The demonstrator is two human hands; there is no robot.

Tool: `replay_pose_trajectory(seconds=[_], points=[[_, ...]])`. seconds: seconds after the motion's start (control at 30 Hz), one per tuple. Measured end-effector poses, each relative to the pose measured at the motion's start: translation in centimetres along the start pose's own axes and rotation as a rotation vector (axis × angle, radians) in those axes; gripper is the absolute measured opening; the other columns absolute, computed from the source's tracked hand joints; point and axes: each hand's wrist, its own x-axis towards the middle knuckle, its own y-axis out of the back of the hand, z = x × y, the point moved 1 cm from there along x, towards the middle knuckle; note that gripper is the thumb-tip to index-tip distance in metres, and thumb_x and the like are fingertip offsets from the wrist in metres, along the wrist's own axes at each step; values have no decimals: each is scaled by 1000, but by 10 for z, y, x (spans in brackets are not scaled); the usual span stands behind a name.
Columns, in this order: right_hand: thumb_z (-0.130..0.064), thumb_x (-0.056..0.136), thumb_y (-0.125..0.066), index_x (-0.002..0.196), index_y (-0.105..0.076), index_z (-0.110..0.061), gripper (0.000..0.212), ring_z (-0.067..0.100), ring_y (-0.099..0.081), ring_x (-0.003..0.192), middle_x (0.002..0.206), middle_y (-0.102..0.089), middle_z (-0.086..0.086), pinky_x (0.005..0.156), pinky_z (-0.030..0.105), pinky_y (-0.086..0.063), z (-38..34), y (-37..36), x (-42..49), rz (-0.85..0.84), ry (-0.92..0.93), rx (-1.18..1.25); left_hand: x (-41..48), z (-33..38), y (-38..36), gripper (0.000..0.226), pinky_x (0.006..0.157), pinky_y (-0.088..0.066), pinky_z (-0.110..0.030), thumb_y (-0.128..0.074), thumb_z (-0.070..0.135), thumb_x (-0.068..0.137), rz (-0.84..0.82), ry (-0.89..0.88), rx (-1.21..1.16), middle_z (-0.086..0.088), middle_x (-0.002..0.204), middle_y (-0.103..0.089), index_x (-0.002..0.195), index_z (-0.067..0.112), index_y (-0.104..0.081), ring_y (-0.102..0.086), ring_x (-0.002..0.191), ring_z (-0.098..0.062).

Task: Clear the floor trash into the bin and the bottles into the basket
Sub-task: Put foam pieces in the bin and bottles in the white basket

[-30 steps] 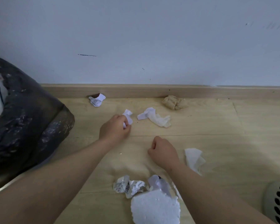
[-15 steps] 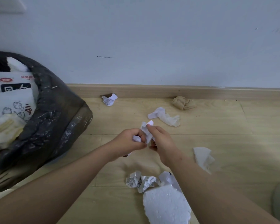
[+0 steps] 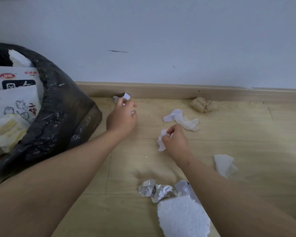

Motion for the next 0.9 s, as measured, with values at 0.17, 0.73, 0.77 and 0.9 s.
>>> replay_pose_trajectory(seconds=[0.17,0.73,0.77,0.9], points=[[-2,90,-41,139,-27,-24,55,8,-46,58,73,-47,0,42,12,-36,-4,-1,16,-27,97,-31,32,-14,-2,67,65,-40,-31,-38,0,85,77,11,55,7,133,-36,139,38,-29,-56,97,-21],[-13,96,-41,139,-35,-10,43,33,-50,114,131,-47,17,87,35,-43,3,-25,38,-25,309,-666,-20,-24,-37,20,65,-43,-35,-42,32,96,-21,30,268,-7,107,-56,106,21,-55,-59,91,-34],[-14,95,-41,137,-37,-11,42,32,-50,114,129,-49,17,88,36,-43,7,-27,33,-35,345,-699,-25,-23,-38,20,67,-45,-34,-43,33,96,-46,16,275,-6,107,-57,106,22,-55,-59,93,-33],[-14,94,-41,133,-41,-14,39,32,-50,109,124,-51,13,85,36,-41,21,-25,12,-127,410,-805,-39,-24,-38,20,75,-47,-32,-44,39,94,-182,-19,272,0,109,-60,105,25,-54,-60,99,-27]])
